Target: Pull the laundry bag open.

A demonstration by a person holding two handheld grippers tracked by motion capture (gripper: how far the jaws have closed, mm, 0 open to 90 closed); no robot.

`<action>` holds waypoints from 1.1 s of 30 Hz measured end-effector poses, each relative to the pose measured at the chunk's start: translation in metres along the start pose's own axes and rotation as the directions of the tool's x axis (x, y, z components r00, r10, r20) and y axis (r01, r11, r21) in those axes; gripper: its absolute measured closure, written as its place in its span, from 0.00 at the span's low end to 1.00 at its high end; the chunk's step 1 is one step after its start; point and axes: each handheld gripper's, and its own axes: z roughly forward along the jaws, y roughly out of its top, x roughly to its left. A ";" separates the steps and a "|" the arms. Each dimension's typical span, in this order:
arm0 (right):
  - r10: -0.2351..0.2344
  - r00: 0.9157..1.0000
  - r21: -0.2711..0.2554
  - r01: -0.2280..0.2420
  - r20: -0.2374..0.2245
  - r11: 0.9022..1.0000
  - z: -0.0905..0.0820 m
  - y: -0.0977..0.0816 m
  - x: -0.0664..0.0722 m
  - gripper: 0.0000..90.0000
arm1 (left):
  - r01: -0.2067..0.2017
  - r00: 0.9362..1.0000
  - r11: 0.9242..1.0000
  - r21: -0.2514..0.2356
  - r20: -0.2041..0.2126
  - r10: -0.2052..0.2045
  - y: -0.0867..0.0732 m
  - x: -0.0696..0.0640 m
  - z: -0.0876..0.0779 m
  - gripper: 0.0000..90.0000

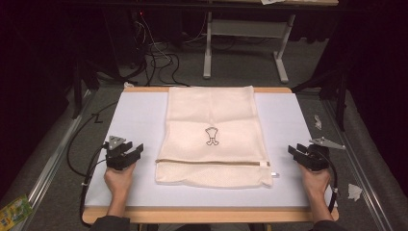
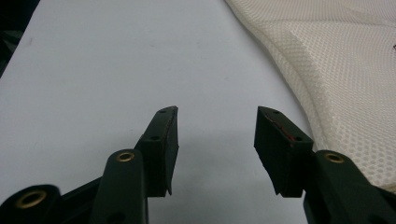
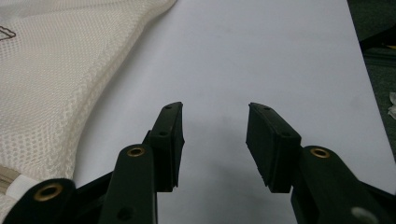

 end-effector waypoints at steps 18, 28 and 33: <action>-0.004 1.000 -0.001 0.004 0.006 1.000 0.006 -0.003 0.004 0.62 | -0.007 1.000 1.000 0.004 -0.026 0.007 -0.005 -0.005 0.009 0.53; -0.019 1.000 -0.015 0.019 0.015 1.000 0.008 -0.008 0.005 0.57 | -0.019 0.999 0.999 0.028 -0.028 0.020 -0.007 -0.007 0.012 0.51; -0.051 0.998 -0.003 0.051 0.045 0.999 0.010 -0.009 0.010 0.54 | -0.029 0.999 0.999 0.018 -0.037 0.029 -0.007 -0.008 0.011 0.50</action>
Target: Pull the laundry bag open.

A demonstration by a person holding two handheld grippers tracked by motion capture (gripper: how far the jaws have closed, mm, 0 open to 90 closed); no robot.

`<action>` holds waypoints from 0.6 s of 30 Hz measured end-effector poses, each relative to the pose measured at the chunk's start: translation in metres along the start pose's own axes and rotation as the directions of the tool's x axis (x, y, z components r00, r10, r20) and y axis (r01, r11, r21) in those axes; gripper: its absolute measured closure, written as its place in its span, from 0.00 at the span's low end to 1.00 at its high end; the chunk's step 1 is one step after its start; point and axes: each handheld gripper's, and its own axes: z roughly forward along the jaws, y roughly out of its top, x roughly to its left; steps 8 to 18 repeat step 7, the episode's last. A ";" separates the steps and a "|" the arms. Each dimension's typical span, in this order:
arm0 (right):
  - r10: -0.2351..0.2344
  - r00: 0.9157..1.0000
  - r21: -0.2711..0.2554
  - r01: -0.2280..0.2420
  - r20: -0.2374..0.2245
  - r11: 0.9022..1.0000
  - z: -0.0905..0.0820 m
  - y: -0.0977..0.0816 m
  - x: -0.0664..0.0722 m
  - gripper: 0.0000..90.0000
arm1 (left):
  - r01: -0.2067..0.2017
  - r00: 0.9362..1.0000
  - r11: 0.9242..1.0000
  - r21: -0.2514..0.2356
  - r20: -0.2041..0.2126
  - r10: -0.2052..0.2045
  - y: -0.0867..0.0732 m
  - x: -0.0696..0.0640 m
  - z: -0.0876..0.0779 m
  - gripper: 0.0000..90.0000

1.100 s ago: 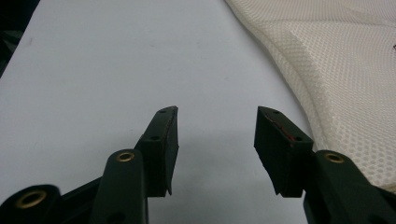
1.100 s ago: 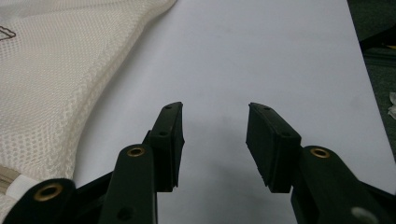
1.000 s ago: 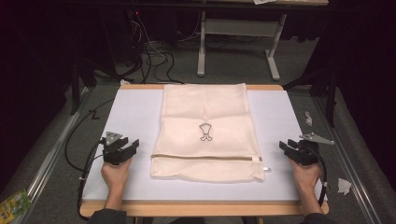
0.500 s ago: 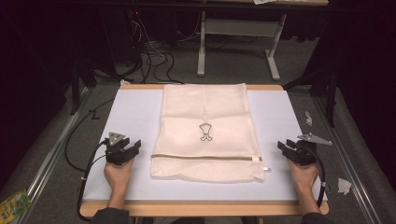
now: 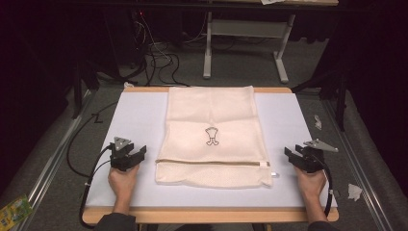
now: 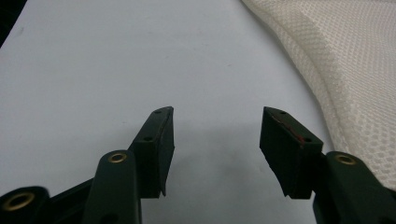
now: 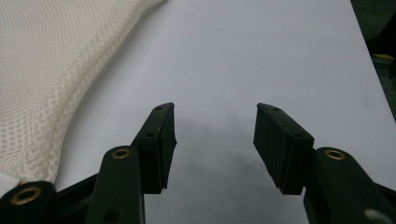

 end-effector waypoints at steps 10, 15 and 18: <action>0.005 1.000 0.009 -0.005 0.002 1.000 0.001 0.000 0.000 0.50 | -0.008 1.000 1.000 0.000 0.011 0.008 0.000 0.000 0.000 0.47; 0.005 1.000 0.009 -0.005 0.002 1.000 0.001 0.000 0.000 0.50 | -0.008 1.000 1.000 0.000 0.011 0.008 0.000 0.000 0.000 0.47; 0.005 1.000 0.009 -0.005 0.002 1.000 0.001 0.000 0.000 0.50 | -0.008 1.000 1.000 0.000 0.011 0.008 0.000 0.000 0.000 0.47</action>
